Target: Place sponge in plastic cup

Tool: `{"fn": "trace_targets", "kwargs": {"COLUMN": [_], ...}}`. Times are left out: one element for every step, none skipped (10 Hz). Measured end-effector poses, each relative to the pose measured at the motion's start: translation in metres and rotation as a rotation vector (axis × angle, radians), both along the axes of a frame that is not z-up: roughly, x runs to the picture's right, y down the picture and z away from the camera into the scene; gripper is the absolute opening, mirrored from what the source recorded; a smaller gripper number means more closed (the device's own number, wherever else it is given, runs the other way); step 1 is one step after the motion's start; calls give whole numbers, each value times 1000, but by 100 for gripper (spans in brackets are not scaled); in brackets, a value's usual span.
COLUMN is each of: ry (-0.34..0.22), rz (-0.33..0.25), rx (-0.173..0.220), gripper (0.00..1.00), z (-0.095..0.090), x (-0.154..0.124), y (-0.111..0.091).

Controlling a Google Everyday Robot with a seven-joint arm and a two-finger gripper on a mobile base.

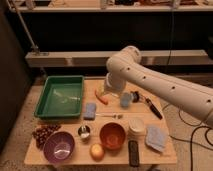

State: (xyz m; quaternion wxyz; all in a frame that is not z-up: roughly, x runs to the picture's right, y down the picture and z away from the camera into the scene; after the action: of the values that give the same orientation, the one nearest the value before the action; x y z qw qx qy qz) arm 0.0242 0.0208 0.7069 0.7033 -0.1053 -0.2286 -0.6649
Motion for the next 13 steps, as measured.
{"fn": "trace_targets", "kwargs": {"ry": [-14,-30,-51,-62,-70,-77,-75,-72,-66,-58,-52,-46,-36], "rz": [-15,-35,-62,-79,-88,-99,-106,-111,-107,-99,-92,-91,-90], "rx": [-7,-10,-24,-39,-57,-79,-95,-116,-129,-147,-160,-169,-181], "gripper": [64,64,64,64,64,64,64,64,64,64,64,64,64], "z": [3,8,19,31,42,61,77,92,102,116,124,129,135], "x": [-1,-6,-23,-41,-57,-78,-89,-97,-101,-105,-107,-107,-107], "y": [-1,-5,-12,-16,-19,-22,-21,-14,-8,2,8,12,19]}}
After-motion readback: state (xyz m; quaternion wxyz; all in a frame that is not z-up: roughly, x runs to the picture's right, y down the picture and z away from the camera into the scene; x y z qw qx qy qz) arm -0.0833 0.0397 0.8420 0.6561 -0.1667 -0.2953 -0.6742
